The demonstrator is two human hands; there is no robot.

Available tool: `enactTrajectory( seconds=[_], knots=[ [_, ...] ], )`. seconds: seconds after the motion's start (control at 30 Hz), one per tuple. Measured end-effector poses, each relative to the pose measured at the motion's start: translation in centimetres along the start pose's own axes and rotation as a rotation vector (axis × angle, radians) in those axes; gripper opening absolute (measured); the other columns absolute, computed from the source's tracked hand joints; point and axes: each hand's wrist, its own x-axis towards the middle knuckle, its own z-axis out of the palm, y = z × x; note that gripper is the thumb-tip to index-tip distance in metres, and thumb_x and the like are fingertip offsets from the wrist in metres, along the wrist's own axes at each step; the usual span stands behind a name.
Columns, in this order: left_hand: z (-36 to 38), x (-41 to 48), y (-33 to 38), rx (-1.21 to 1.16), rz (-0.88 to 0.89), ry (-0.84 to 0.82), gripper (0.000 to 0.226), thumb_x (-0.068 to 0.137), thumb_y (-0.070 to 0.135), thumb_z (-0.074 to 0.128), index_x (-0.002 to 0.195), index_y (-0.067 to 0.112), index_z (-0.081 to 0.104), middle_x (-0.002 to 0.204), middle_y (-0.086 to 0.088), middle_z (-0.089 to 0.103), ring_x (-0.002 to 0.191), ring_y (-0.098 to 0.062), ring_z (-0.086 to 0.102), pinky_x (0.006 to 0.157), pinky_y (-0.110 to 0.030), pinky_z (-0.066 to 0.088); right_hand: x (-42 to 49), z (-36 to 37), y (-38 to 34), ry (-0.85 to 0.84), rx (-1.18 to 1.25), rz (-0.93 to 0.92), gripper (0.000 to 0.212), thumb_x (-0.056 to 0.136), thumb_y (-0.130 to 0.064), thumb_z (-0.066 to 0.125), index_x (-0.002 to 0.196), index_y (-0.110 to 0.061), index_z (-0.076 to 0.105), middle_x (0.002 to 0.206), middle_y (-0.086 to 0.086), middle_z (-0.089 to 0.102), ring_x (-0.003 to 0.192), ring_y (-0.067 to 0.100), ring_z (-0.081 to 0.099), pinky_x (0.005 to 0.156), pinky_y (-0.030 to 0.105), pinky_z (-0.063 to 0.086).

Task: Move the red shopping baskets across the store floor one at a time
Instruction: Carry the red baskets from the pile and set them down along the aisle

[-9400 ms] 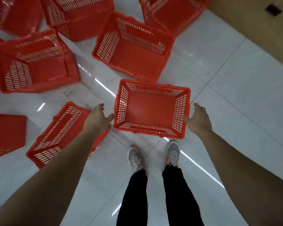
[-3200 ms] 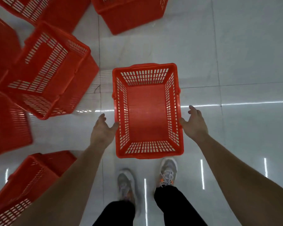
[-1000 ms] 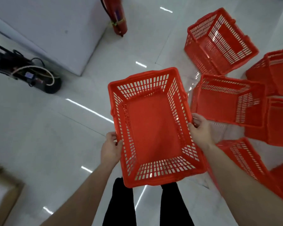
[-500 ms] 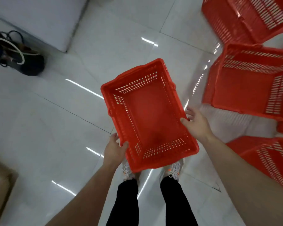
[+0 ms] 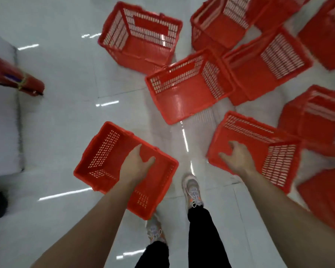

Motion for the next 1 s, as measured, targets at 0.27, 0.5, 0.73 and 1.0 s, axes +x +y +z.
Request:
enactTrajectory(
  seconds=[0.27, 0.5, 0.73, 1.0],
  knots=[
    [8.8, -3.2, 13.3, 0.206, 0.274, -0.207, 0.076, 0.083, 0.052, 0.067, 0.146, 0.019, 0.041, 0.140, -0.010, 0.055, 0.123, -0.028, 0.055, 0.100, -0.040, 0.045, -6.8, -7.2, 18.3, 0.199, 0.250, 0.312, 0.059, 0.082, -0.034, 0.074, 0.132, -0.008, 0.058, 0.125, 0.017, 0.063, 0.116, 0.035, 0.059, 0.097, 0.040, 0.048],
    [20.1, -1.4, 21.7, 0.252, 0.311, -0.256, 0.087, 0.082, 0.058, 0.066, 0.150, 0.016, 0.035, 0.151, -0.006, 0.045, 0.132, -0.025, 0.049, 0.105, -0.048, 0.043, -2.9, -7.5, 31.5, 0.247, 0.440, 0.450, 0.061, 0.084, -0.037, 0.072, 0.137, -0.012, 0.053, 0.125, 0.015, 0.059, 0.115, 0.033, 0.059, 0.097, 0.044, 0.048],
    [29.6, 4.8, 25.3, 0.234, 0.158, -0.163, 0.084, 0.087, 0.045, 0.069, 0.153, 0.013, 0.029, 0.152, -0.011, 0.042, 0.133, -0.030, 0.047, 0.107, -0.049, 0.041, 7.8, -6.1, 40.0, 0.177, 0.476, 0.451, 0.075, 0.087, -0.044, 0.069, 0.150, -0.016, 0.039, 0.141, 0.009, 0.051, 0.125, 0.029, 0.054, 0.102, 0.047, 0.047],
    [36.5, 13.1, 22.5, 0.254, 0.072, -0.041, 0.084, 0.085, 0.041, 0.073, 0.150, 0.008, 0.031, 0.149, -0.015, 0.045, 0.132, -0.034, 0.048, 0.107, -0.049, 0.040, 17.6, -1.4, 43.6, 0.203, 0.503, 0.433, 0.072, 0.088, -0.043, 0.066, 0.149, -0.022, 0.035, 0.143, 0.009, 0.045, 0.128, 0.032, 0.051, 0.101, 0.051, 0.043]
  ],
)
